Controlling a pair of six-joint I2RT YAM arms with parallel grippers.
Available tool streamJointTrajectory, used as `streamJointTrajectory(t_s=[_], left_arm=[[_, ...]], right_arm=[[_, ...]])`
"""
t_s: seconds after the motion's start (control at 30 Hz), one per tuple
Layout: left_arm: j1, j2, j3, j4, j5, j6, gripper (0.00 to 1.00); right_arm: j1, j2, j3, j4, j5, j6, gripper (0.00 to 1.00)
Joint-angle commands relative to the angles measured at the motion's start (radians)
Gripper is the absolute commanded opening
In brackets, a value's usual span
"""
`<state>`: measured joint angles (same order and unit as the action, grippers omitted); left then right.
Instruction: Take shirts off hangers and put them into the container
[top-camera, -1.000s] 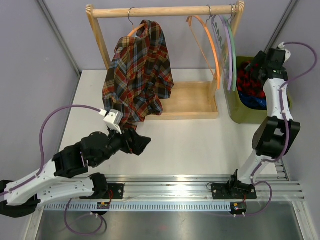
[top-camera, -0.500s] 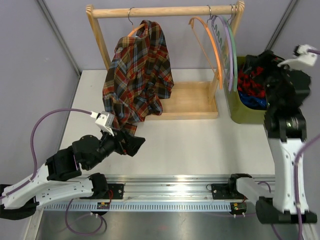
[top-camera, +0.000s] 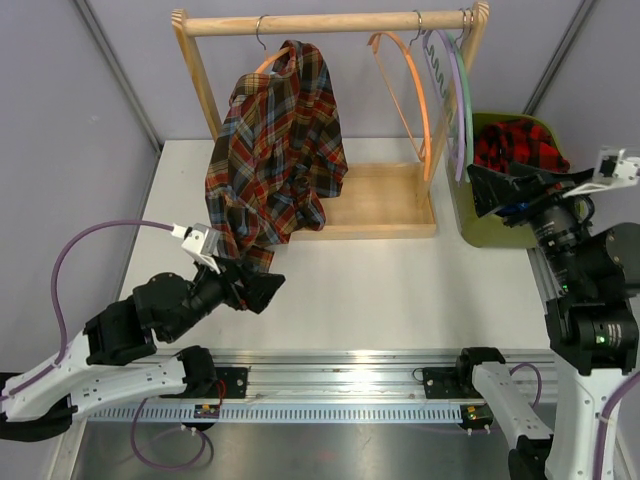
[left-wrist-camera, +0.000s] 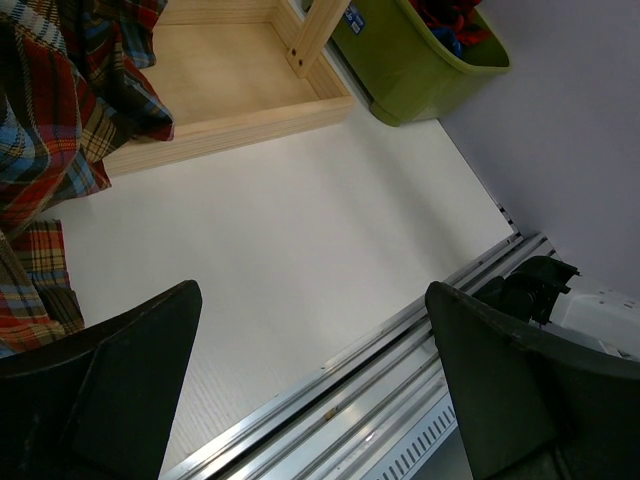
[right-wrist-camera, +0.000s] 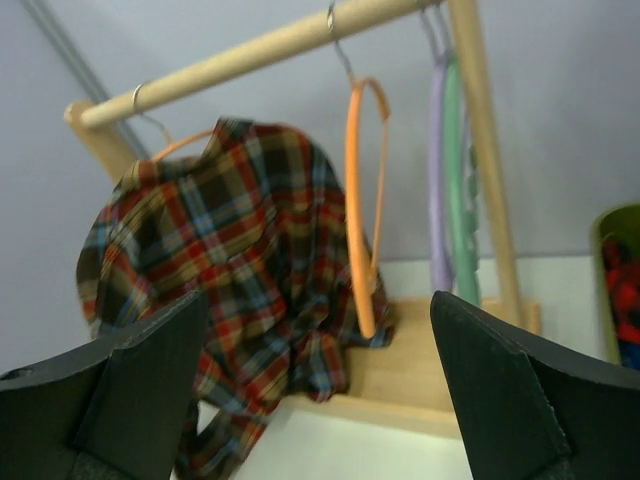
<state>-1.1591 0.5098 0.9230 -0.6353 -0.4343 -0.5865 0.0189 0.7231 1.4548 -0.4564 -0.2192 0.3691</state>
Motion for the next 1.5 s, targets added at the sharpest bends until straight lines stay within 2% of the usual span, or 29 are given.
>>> streamJointTrajectory(t_s=[0.0, 0.13, 0.27, 0.33, 0.4, 0.43, 0.5, 0.57, 0.6, 0.67, 0.77, 0.9, 0.97, 1.13, 1.17, 1.23, 1.27, 1.33, 1.47], left_arm=[[0.002, -0.017, 0.028, 0.048, -0.026, 0.025, 0.99], [0.002, -0.019, 0.036, 0.054, -0.030, 0.040, 0.99], [0.002, 0.005, 0.062, 0.062, -0.029, 0.062, 0.99], [0.002, 0.021, 0.073, 0.075, -0.024, 0.079, 0.99], [0.002, 0.044, 0.091, 0.079, -0.018, 0.094, 0.99], [0.001, 0.050, 0.096, 0.083, -0.017, 0.097, 0.99], [0.002, 0.064, 0.102, 0.088, -0.014, 0.105, 0.99], [0.002, 0.065, 0.105, 0.091, -0.017, 0.105, 0.99], [0.002, 0.061, 0.106, 0.086, -0.018, 0.105, 0.99], [0.002, 0.052, 0.111, 0.077, -0.024, 0.103, 0.99], [0.001, 0.026, 0.108, 0.065, -0.037, 0.102, 0.99], [0.002, -0.001, 0.102, 0.048, -0.047, 0.096, 0.99], [0.002, -0.011, 0.100, 0.037, -0.061, 0.091, 0.99], [0.002, -0.031, 0.082, 0.020, -0.084, 0.088, 0.99], [0.002, -0.030, 0.080, 0.016, -0.086, 0.088, 0.99], [0.002, -0.025, 0.080, 0.013, -0.092, 0.086, 0.99], [0.002, -0.025, 0.077, 0.011, -0.090, 0.082, 0.99], [0.002, -0.028, 0.073, 0.013, -0.090, 0.082, 0.99], [0.002, -0.037, 0.062, 0.005, -0.110, 0.091, 0.99]], right_arm=[[0.003, 0.039, -0.036, 0.004, -0.261, 0.063, 1.00], [0.004, 0.101, -0.007, 0.015, -0.423, 0.094, 1.00], [0.026, 0.154, 0.035, 0.019, -0.479, 0.091, 0.99], [0.103, 0.209, 0.099, -0.020, -0.483, 0.055, 0.99], [0.194, 0.260, 0.130, -0.053, -0.451, 0.022, 0.99], [0.292, 0.281, 0.169, -0.074, -0.392, -0.016, 0.99], [0.396, 0.352, 0.209, -0.120, -0.329, -0.047, 0.99], [0.583, 0.403, 0.277, -0.151, -0.183, -0.110, 0.99], [0.637, 0.447, 0.323, -0.166, -0.087, -0.143, 1.00], [0.693, 0.514, 0.367, -0.168, -0.062, -0.162, 1.00], [0.711, 0.600, 0.484, -0.189, -0.039, -0.171, 0.99], [0.789, 0.830, 0.744, -0.312, 0.111, -0.206, 1.00], [0.797, 0.925, 0.823, -0.349, 0.170, -0.211, 0.99], [0.820, 1.130, 1.151, -0.444, 0.279, -0.188, 0.99], [0.826, 1.182, 1.209, -0.458, 0.299, -0.187, 0.95], [0.848, 1.214, 1.231, -0.452, 0.316, -0.183, 0.91], [0.852, 1.228, 1.228, -0.424, 0.316, -0.179, 0.81], [0.863, 1.230, 1.202, -0.389, 0.300, -0.168, 0.69], [0.909, 1.248, 1.217, -0.344, 0.291, -0.165, 0.74]])
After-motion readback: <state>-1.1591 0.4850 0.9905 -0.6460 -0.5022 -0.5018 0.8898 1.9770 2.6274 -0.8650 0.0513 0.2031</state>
